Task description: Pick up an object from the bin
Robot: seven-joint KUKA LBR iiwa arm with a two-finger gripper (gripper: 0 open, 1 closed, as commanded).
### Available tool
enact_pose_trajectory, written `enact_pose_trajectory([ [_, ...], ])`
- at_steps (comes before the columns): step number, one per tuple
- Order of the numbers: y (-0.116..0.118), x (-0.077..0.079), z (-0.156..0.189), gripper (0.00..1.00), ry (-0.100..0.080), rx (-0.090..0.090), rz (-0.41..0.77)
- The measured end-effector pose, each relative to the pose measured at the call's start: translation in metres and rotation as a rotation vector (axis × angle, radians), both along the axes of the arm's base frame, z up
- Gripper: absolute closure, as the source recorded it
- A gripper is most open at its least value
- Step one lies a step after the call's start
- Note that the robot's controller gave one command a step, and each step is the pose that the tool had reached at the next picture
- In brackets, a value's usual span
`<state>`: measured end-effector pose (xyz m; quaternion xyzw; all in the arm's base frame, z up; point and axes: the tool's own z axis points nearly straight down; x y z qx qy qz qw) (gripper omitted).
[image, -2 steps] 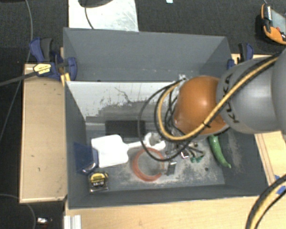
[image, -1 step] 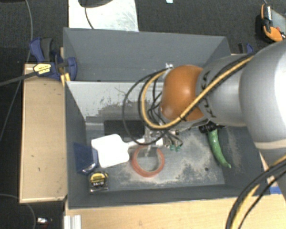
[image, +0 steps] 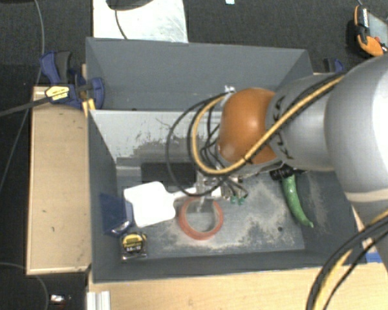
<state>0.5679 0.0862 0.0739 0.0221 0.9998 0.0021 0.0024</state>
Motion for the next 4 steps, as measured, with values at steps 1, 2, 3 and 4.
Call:
enact_pose_trajectory([
  [1,-0.0036,-0.0047,0.007,1.0,0.0,0.004,0.008],
  [2,0.0025,-0.0022,0.0049,1.0,0.001,-0.002,-0.009],
  [3,-0.0031,0.0015,0.0048,1.0,0.009,0.008,0.02],
  [4,-0.0012,-0.0056,0.0056,1.0,-0.006,0.004,-0.007],
])
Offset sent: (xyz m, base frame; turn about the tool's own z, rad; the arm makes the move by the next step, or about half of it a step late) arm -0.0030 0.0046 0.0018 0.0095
